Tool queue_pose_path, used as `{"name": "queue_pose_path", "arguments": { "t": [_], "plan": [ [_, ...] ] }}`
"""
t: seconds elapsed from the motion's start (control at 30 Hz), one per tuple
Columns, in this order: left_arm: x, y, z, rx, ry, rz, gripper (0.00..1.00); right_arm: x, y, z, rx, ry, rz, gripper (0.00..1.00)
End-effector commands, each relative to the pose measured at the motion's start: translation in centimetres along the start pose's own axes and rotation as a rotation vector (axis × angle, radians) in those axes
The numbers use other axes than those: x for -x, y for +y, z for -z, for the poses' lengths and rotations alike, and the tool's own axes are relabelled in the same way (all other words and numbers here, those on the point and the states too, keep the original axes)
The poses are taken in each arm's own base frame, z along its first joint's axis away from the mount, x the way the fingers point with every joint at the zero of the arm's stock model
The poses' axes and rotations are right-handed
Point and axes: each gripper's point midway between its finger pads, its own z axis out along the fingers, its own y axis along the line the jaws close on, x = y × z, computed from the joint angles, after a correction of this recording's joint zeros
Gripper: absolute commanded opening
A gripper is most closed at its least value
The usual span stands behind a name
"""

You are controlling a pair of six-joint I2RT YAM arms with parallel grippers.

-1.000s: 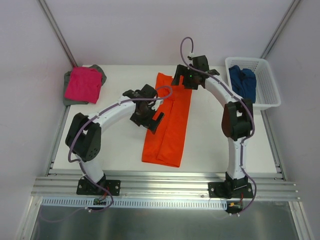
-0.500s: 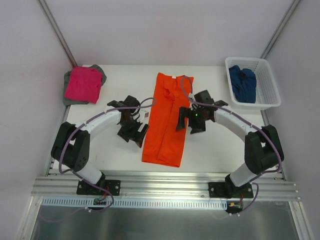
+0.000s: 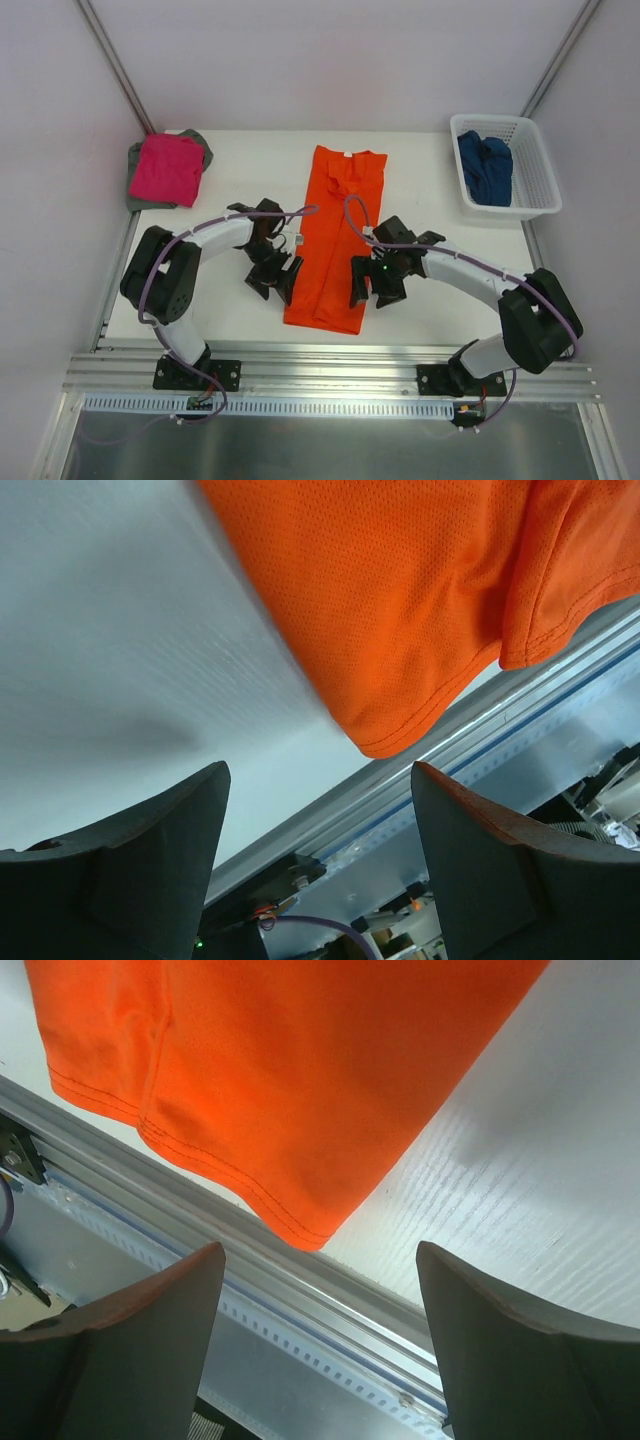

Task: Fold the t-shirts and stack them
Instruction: Fold the tshirt

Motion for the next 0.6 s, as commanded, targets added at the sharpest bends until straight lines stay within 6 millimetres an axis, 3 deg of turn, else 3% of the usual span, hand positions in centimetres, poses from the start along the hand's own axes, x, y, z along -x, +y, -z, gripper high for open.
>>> {"name": "queue_pose_path", "arguments": {
  "t": [0.0, 0.43, 0.57],
  "plan": [
    [0.0, -1.5, 0.1, -0.076, 0.028, 0.012, 0.74, -0.6, 1.0, -0.4, 0.036, 0.023, -0.026, 0.82],
    [-0.2, -2.0, -1.1, -0.139, 0.085, 0.051, 0.73, -2.9, 2.3, -1.6, 0.066, 0.110, -0.028, 0.76],
    [-0.6, -2.2, -1.3, -0.155, 0.097, 0.059, 0.72, -3.6, 2.3, -2.2, 0.066, 0.126, -0.042, 0.69]
  ]
}}
